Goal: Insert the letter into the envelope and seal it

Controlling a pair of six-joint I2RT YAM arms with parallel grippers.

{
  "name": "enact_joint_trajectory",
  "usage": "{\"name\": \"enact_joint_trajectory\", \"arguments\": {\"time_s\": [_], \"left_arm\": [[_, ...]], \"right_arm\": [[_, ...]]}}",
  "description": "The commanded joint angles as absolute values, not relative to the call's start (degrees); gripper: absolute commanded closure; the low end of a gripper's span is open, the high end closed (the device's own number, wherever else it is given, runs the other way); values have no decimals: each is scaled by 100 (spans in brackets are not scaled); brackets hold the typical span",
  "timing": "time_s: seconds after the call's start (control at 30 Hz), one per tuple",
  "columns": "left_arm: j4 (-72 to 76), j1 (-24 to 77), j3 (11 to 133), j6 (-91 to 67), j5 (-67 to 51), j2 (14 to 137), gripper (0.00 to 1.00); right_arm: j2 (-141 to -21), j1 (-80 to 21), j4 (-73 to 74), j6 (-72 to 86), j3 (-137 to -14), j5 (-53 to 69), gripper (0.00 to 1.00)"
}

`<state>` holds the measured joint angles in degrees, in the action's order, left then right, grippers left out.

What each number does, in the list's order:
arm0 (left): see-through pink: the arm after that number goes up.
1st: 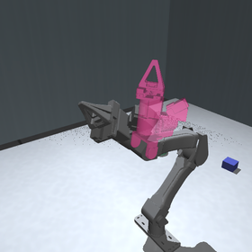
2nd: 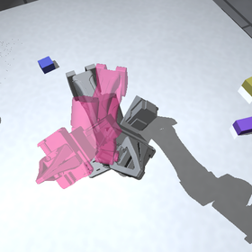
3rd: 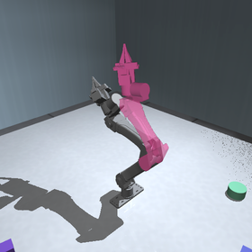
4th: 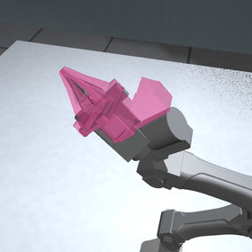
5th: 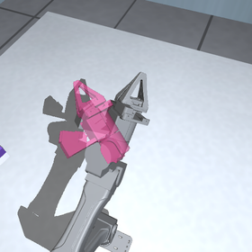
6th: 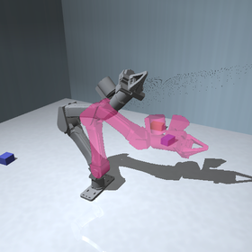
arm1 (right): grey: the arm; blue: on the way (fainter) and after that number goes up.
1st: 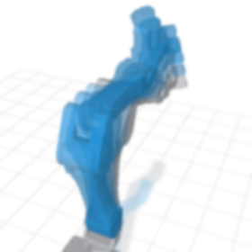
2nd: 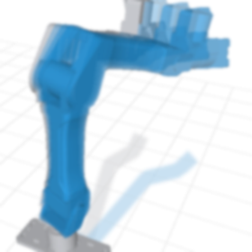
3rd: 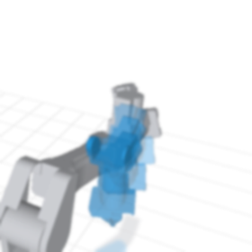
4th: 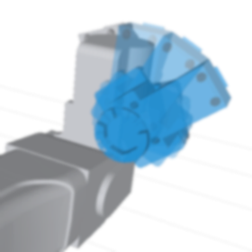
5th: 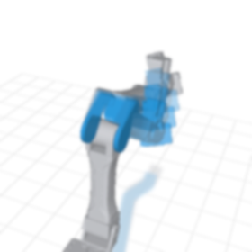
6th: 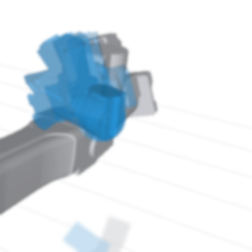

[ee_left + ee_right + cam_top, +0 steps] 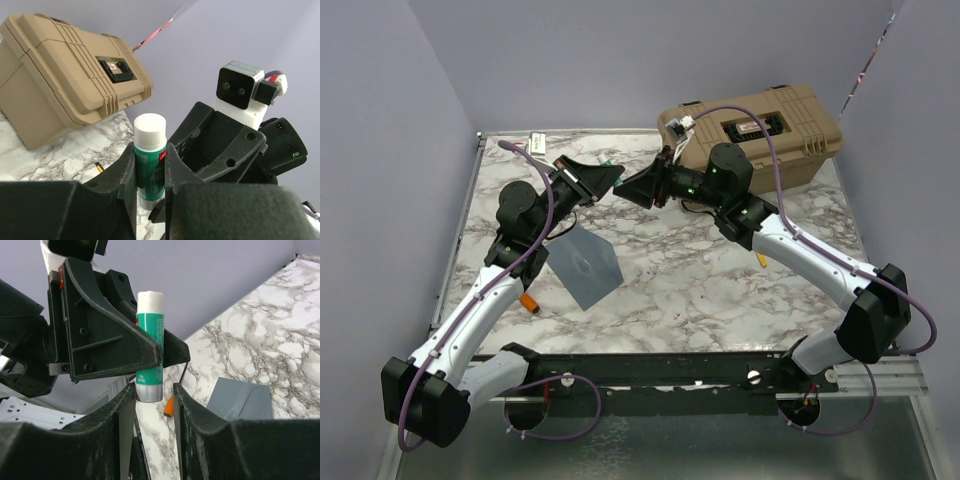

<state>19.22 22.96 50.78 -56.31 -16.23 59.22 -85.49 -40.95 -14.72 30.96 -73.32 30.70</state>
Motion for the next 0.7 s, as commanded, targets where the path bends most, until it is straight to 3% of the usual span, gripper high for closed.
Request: {"name": "enact_joint_trajectory", "arguments": {"time_s": [0.0,0.1,0.23,0.67], "left_arm": [[2114,2290,5231,-5740,-1826,5826,100],[2161,2287,5289,-5736,-1977,5843,100],[2280,2286,5315,-5771,-2044,5854,100],[3870,2285,5562,-5677,-1740,5876,100]], "right_arm": [[-8525,-4139,-1871,3396,-7338,3128,61],[-8566,-4136,-2090,3648,-7324,3131,67],[-8619,-4135,-2314,4224,-7326,3171,98],[-8962,-3848,-5980,9232,-6471,2769,100]]}}
